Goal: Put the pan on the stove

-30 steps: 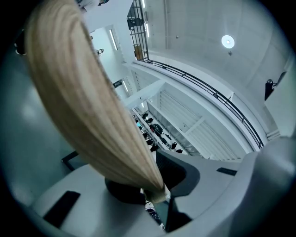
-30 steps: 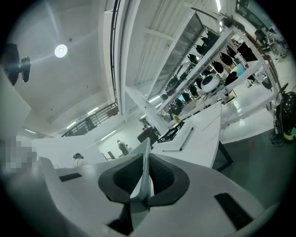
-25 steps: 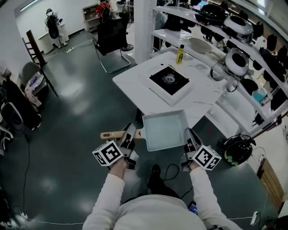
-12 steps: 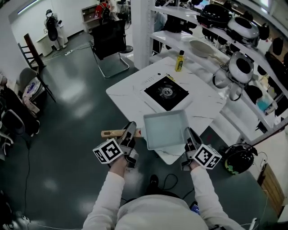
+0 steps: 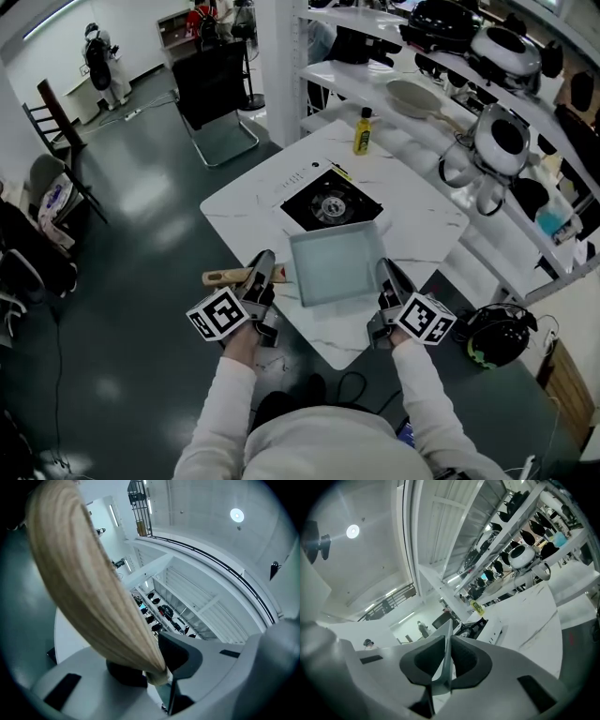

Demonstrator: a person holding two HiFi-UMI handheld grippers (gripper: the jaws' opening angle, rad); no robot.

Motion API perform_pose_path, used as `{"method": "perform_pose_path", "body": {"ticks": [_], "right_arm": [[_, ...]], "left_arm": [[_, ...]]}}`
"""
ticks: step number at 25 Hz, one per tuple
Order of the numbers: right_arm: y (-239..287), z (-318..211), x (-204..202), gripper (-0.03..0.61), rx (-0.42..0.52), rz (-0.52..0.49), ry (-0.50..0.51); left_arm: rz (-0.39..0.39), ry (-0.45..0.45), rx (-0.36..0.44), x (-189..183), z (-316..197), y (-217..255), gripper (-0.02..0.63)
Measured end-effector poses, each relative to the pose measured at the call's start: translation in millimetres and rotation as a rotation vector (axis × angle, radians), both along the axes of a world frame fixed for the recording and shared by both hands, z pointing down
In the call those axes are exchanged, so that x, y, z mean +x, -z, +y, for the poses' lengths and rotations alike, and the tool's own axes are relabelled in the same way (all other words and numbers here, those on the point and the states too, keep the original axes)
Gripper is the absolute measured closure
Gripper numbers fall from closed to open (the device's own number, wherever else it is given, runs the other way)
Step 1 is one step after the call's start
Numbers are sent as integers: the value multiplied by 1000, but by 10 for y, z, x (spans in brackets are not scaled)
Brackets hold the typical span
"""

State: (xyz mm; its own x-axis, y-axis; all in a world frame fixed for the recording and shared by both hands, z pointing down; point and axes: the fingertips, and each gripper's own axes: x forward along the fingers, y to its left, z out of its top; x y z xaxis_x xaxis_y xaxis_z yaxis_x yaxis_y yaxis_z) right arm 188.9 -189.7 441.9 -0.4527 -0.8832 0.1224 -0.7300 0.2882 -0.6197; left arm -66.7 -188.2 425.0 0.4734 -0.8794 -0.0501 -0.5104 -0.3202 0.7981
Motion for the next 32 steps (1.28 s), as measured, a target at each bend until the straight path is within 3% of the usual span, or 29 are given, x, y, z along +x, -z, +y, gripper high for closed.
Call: {"method": "perform_pose_path", "body": {"ticks": [12,32], "right_arm": [[-151,-687,-29,528,-30,-22,-44],[-365,-1793,-69,528,-73,16,-180]], "left_arm": [[-19,-38,-16,-15,-794,-99,528],[-38,-190,-37,-9,-2292,-295,528]]}}
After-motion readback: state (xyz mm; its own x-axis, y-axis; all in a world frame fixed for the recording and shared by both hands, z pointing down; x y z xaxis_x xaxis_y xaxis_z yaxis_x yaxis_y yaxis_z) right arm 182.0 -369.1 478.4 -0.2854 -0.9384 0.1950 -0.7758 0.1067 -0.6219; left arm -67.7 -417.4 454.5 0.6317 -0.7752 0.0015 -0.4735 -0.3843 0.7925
